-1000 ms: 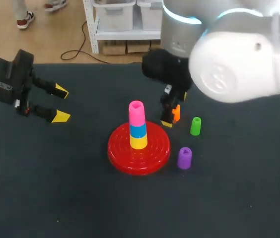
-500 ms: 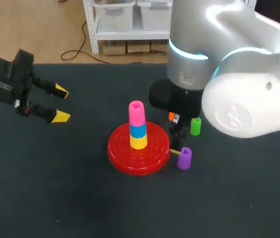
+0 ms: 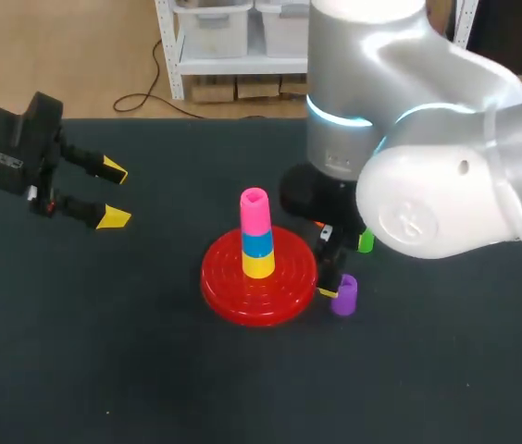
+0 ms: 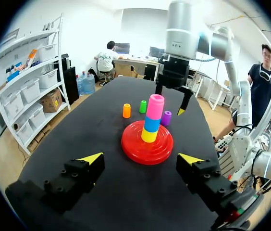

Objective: Pick up and stack the cylinders on the red base in this order: pink,purple,orange,green

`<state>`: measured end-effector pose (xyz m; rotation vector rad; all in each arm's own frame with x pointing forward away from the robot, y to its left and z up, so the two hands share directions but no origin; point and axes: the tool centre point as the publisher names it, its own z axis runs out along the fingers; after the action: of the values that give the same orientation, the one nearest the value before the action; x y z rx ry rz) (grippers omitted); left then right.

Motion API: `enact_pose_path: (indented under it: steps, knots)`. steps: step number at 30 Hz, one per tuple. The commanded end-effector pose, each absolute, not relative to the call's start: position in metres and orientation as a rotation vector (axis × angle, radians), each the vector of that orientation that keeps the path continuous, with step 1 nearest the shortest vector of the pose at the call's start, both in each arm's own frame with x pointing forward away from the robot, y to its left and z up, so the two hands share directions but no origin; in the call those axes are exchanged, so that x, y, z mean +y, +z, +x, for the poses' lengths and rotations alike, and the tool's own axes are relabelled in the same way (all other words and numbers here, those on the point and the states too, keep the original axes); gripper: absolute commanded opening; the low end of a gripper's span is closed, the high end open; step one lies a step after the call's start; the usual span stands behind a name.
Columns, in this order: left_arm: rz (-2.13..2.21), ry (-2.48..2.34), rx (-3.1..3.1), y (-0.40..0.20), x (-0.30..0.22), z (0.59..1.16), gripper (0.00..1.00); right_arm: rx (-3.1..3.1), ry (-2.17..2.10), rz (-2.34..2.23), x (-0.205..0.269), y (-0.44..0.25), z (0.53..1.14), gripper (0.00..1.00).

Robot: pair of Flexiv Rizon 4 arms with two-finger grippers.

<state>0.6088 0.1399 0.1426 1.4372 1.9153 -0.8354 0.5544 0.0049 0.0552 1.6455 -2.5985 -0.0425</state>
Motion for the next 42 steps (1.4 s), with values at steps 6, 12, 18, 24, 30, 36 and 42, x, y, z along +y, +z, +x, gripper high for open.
enact_pose_path:
  steps: [6,12,18,24,30,36,42]
  knots:
    - [1.436,-0.835,1.912,0.142,0.140,0.608,1.00,-2.605,-0.049,1.650,0.001,0.055,0.553,1.00]
    - [1.436,-0.835,1.912,0.142,0.140,0.608,1.00,-2.608,-0.050,1.650,0.002,0.057,0.553,1.00]
    - [1.436,-0.835,1.912,0.142,0.140,0.608,1.00,-2.619,0.005,1.640,0.002,0.047,0.551,1.00]
    - [1.436,-0.835,1.912,0.142,0.140,0.608,1.00,-2.629,0.000,1.592,-0.001,0.027,0.549,1.00]
    - [1.436,-0.835,1.912,0.142,0.140,0.608,1.00,-2.642,-0.026,1.567,0.000,0.024,0.552,1.00]
    - [1.436,-0.835,1.912,0.142,0.140,0.608,1.00,-2.668,-0.037,1.581,-0.002,0.033,0.553,0.91]
    - [1.436,-0.835,1.912,0.142,0.140,0.608,1.00,-2.668,-0.031,1.579,-0.008,0.030,0.553,0.75]
